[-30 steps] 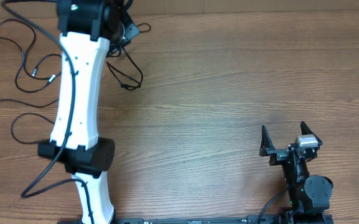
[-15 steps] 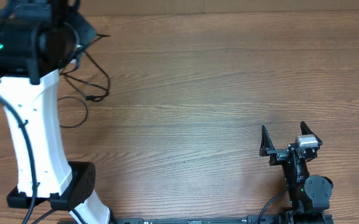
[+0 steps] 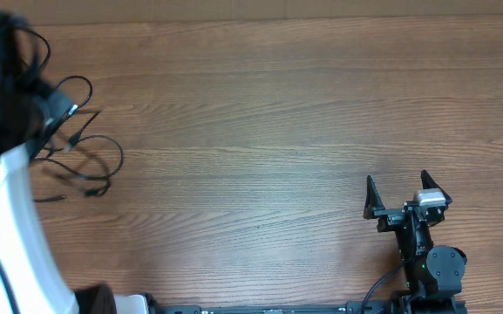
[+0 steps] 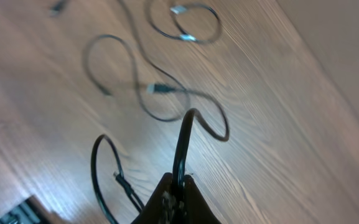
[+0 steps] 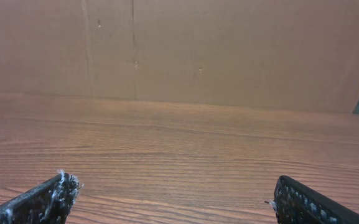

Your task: Untangle cables

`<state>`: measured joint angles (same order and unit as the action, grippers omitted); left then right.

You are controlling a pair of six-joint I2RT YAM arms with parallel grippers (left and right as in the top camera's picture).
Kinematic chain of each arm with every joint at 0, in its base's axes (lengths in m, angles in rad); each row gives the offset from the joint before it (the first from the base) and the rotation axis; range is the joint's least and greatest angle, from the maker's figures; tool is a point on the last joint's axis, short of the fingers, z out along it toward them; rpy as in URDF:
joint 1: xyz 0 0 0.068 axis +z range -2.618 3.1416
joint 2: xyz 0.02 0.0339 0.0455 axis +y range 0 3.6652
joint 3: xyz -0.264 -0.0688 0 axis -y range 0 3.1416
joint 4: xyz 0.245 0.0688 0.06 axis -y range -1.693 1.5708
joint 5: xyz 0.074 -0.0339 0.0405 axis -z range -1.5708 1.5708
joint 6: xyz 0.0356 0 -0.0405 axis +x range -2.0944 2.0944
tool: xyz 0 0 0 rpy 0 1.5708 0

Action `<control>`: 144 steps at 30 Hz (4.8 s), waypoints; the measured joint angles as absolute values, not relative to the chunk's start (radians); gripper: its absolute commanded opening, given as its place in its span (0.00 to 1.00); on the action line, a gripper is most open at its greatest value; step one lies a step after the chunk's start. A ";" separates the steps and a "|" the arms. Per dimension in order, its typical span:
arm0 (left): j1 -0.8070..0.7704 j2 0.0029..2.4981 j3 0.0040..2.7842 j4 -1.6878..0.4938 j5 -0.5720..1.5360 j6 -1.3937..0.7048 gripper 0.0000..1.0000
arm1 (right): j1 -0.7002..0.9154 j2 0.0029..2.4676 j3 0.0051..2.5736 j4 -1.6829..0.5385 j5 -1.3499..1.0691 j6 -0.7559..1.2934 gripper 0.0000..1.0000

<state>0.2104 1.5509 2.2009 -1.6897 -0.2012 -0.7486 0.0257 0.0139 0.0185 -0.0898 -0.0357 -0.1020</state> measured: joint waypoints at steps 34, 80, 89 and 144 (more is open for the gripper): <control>0.904 1.486 1.785 -1.551 -0.355 -1.188 0.04 | 0.026 0.014 0.019 -0.089 -0.036 -0.102 1.00; 1.069 2.118 1.749 -1.437 -0.068 -0.878 0.04 | 0.026 0.014 0.019 -0.090 -0.036 -0.102 1.00; 1.021 2.129 1.635 -1.314 -0.091 -0.830 0.04 | 0.026 0.014 0.019 -0.090 -0.036 -0.102 1.00; 0.942 2.129 1.628 -1.259 -0.017 -0.588 0.50 | 0.026 0.014 0.019 -0.090 -0.036 -0.102 1.00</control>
